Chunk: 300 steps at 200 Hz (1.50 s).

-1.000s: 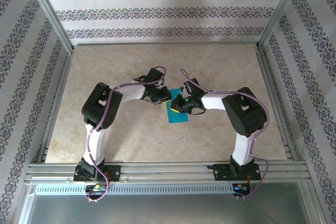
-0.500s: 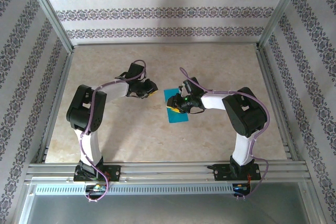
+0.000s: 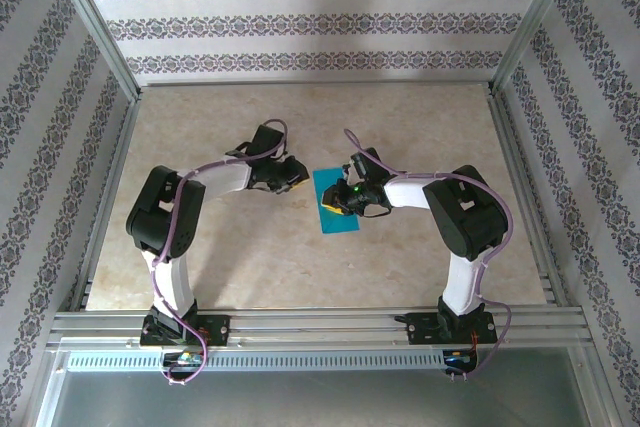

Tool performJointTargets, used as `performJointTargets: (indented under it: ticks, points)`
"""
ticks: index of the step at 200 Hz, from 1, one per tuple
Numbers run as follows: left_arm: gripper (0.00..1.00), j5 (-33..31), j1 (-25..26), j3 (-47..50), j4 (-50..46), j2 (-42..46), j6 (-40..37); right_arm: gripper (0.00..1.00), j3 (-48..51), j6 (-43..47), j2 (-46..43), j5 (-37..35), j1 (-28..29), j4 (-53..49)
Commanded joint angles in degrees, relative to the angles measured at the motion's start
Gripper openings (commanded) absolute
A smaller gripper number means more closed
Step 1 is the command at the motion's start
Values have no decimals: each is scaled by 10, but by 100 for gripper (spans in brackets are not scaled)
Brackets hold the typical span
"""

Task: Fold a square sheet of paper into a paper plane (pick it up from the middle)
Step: Fold the triangle a second time at the center of the table.

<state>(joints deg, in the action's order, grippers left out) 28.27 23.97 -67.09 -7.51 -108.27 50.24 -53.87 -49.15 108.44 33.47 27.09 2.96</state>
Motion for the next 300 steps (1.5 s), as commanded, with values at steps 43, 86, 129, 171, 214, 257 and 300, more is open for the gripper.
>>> performJointTargets:
  ticks: [43, 86, 129, 171, 214, 257, 300]
  points:
    - [15, -5, 69, -9, -37, 0, 2, 0, 10, 10, 45, -53, -5, -72]
    - [10, -38, 93, -25, -65, -21, -6, 0, 9, 8, 43, -57, -5, -80]
    - [5, -44, 95, -39, -78, -39, -15, 0, 9, 4, 44, -56, -5, -77]
    - [0, -55, 95, -50, -97, -46, -22, 0, 7, 2, 44, -56, -5, -77]
    - [0, -47, 96, -54, -96, -61, -20, 0, 5, 0, 45, -54, -4, -77]
    - [0, -64, 96, -63, -115, -69, -30, 0, 8, -3, 39, -51, -4, -74]
    - [0, -75, 96, -70, -140, -84, -40, 0, 11, -6, 20, -32, -5, -49]
